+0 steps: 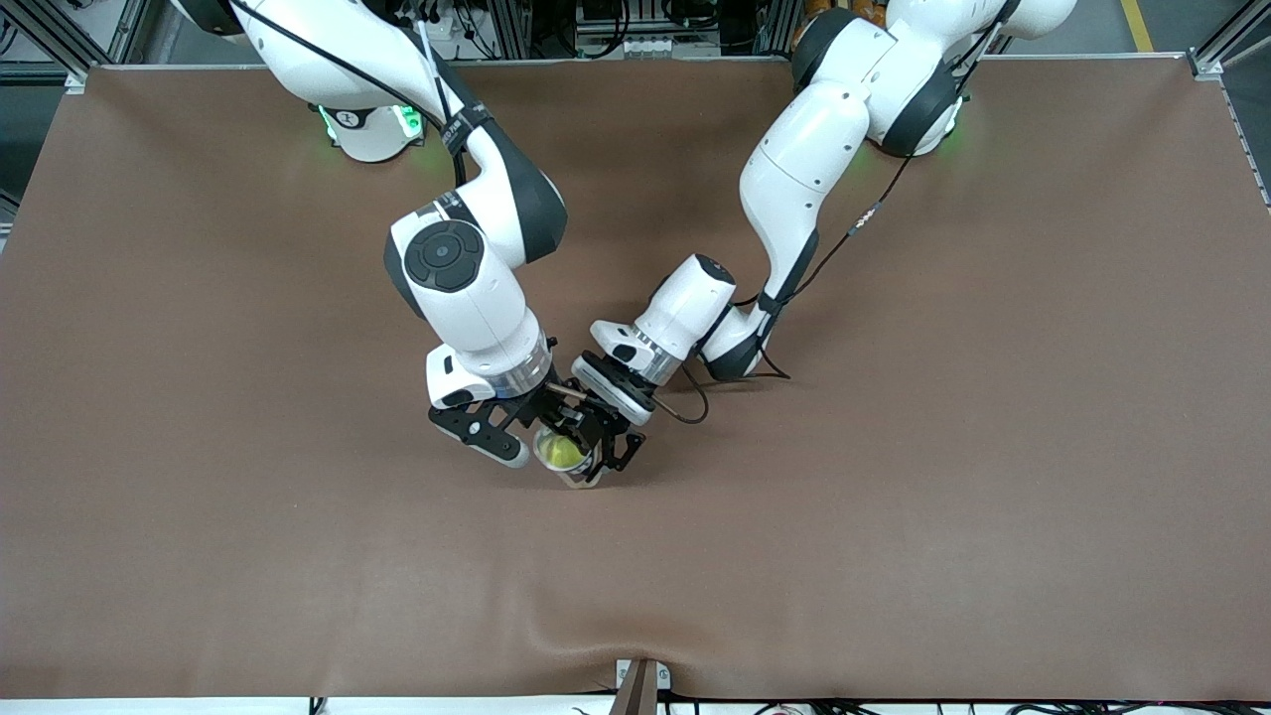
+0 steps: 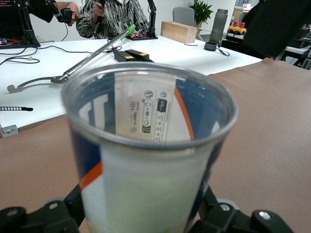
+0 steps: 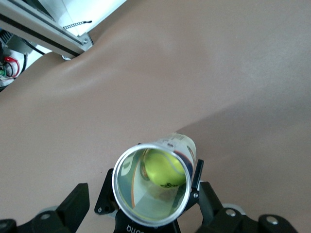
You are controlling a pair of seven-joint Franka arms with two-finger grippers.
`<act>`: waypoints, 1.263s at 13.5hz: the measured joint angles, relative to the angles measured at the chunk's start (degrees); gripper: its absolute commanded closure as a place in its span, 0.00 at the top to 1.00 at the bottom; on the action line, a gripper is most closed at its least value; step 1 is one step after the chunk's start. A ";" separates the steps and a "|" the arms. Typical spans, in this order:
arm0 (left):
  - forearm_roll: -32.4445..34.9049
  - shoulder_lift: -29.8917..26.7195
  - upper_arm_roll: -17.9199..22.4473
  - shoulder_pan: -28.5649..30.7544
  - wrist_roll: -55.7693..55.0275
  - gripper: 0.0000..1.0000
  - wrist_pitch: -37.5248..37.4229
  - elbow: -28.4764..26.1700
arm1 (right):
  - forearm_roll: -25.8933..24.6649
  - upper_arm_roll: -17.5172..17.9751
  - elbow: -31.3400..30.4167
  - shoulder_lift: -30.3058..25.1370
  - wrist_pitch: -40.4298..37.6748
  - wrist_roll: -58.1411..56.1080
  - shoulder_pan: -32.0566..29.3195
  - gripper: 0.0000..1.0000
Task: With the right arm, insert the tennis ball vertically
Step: 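Withdraw the right gripper while the left gripper sets the tube upright on the table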
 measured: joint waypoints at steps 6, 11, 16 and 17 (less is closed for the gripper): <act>0.00 -0.01 -0.01 0.00 0.00 1.00 0.00 0.18 | 0.19 -0.06 2.80 -7.21 -20.65 -25.17 -10.96 1.00; -0.02 -1.24 -0.03 0.02 0.00 1.00 0.21 1.20 | 1.24 -0.31 2.84 -14.38 -34.61 -49.76 -22.96 1.00; -0.05 -3.64 -0.03 0.02 -2.00 1.00 0.21 1.33 | 1.19 -0.49 2.77 -17.07 -40.43 -68.14 -33.36 1.00; -0.05 -3.82 -0.04 0.02 -2.07 1.00 0.21 1.33 | 1.19 -0.49 2.76 -17.06 -40.65 -69.65 -34.33 1.00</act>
